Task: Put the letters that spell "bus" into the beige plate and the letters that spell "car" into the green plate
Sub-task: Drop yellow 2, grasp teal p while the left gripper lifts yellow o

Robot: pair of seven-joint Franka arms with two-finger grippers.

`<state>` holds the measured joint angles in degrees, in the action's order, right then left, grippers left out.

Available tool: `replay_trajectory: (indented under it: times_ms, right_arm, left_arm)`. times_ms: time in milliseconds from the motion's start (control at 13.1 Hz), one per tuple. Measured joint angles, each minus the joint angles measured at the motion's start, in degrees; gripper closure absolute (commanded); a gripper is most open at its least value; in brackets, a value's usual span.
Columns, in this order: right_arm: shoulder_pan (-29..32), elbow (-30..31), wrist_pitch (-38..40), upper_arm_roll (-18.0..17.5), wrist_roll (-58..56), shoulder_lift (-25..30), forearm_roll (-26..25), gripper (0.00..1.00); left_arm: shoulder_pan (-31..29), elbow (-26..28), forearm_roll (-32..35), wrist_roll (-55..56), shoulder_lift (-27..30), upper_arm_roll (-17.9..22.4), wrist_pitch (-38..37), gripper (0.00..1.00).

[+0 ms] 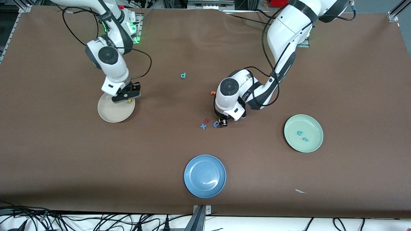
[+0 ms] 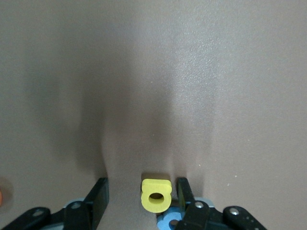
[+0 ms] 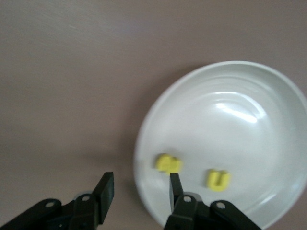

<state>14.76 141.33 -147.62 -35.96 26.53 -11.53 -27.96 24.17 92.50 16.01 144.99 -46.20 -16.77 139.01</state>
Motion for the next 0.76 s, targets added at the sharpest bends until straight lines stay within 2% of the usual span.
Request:
replay_trajectory:
  times_ms: [153,229,534,764]
  right_arm:
    - [-0.9,0.1,0.0,-5.7,11.1,-0.2,0.4,0.45]
    - [-2.3,0.1,-0.1,-7.1,15.9,-0.2,0.6,0.45]
    - [-10.5,0.3,-2.3,-7.8,30.8,-1.4,0.7,0.45]
    - [-14.9,0.3,-4.0,-7.8,37.7,-2.7,0.7,0.45]
  left_arm:
    - [0.0,0.0,0.0,0.0,0.0,0.0,0.0,0.50]
    - [0.0,-0.1,0.0,0.1,0.0,0.0,0.0,0.53]
    - [0.1,-0.3,0.0,0.1,0.0,0.0,0.0,0.68]
    - [0.1,-0.5,0.0,0.1,0.0,0.0,-0.1,0.77]
